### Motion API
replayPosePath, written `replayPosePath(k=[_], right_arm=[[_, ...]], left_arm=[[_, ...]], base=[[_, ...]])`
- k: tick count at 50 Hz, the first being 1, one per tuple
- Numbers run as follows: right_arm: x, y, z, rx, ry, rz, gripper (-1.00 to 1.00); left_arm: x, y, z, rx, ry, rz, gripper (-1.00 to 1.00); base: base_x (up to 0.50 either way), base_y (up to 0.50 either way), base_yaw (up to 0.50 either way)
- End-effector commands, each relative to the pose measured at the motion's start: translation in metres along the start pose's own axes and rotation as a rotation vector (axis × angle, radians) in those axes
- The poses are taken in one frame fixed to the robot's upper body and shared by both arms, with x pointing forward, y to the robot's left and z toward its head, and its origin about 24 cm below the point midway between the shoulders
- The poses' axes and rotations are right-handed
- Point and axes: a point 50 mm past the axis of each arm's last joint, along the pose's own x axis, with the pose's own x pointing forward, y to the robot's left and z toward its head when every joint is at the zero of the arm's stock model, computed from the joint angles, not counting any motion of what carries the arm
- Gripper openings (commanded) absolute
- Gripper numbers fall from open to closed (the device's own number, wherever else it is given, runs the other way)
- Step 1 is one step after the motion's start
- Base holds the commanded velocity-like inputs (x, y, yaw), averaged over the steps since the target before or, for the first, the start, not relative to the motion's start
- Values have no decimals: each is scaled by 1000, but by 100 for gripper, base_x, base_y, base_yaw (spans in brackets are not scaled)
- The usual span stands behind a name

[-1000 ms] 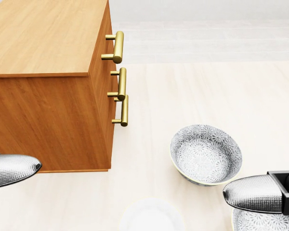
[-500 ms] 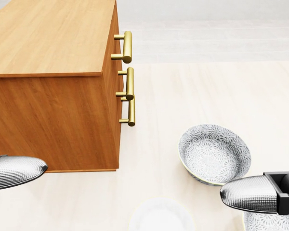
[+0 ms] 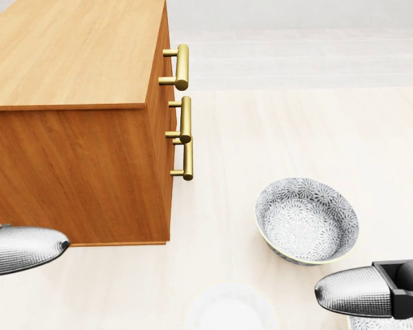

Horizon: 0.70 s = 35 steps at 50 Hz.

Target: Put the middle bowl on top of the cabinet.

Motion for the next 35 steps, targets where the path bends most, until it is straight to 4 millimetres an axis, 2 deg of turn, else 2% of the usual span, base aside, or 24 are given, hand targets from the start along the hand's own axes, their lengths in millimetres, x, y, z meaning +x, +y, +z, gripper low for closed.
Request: replayPosePath(k=[1,7,15,18,22,25,35], right_arm=[[-12,-9,-10,-80,109,17,100],[-20,-20,-16,-181,188,9,100],[-28,-33,-12,-269,234,6,100],[-44,-43,-20,-295,354,-11,100],[-51,-48,-17,-332,388,-9,100],[-54,-56,-13,-378,407,-11,100],[-63,-68,-22,-434,497,-24,100]], left_arm=[[2,-2,1,-3,-13,-5,100],[6,-3,-2,-5,-19,-5,100],[8,-5,1,-9,-37,-13,100],[8,-4,1,-5,-36,-13,100],[8,-5,1,-3,-39,-19,100],[7,-4,1,-2,-33,-13,100],[7,-3,0,2,-27,-16,100]], base=[[0,0,0],[0,0,0],[0,0,0],[0,0,0],[0,0,0],[0,0,0],[0,0,0]])
